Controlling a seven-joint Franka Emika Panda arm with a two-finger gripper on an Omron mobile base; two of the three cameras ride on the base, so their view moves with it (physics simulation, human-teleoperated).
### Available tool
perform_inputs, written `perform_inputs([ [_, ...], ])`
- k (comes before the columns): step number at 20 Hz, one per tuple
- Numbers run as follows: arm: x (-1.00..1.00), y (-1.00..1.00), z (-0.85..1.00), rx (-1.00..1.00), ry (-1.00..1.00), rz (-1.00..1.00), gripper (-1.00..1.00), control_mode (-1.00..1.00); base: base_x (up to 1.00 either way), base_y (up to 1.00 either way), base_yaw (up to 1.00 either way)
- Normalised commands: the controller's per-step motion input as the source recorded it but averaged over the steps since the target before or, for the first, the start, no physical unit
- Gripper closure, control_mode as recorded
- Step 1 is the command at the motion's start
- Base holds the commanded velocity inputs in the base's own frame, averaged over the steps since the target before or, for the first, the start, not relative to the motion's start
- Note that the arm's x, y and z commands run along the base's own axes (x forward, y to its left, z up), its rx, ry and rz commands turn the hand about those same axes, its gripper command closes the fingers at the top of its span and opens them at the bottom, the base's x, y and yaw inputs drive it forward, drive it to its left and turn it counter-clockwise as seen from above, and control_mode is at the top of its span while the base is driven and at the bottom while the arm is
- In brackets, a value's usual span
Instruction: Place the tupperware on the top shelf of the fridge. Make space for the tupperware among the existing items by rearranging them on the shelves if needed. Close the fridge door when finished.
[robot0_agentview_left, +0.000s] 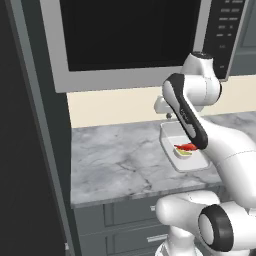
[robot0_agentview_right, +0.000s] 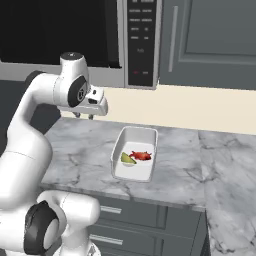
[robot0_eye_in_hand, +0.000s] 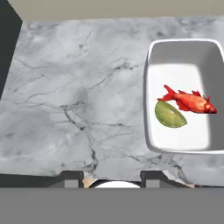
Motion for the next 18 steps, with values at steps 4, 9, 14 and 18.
perform_inputs([
  [4, -0.50, -0.03, -0.15, 0.00, -0.06, -0.15, -1.00, -1.00, 0.00, 0.00, 0.00],
  [9, -0.81, -0.41, -0.63, 0.00, -0.19, -0.47, -1.00, -1.00, 0.00, 0.00, 0.00],
  [14, -0.47, -0.52, -0.62, 0.01, -0.21, -0.58, -1.00, -1.00, 0.00, 0.00, 0.00],
  [18, -0.03, -0.58, -0.29, 0.09, -0.07, -0.53, -1.00, -1.00, 0.00, 0.00, 0.00],
])
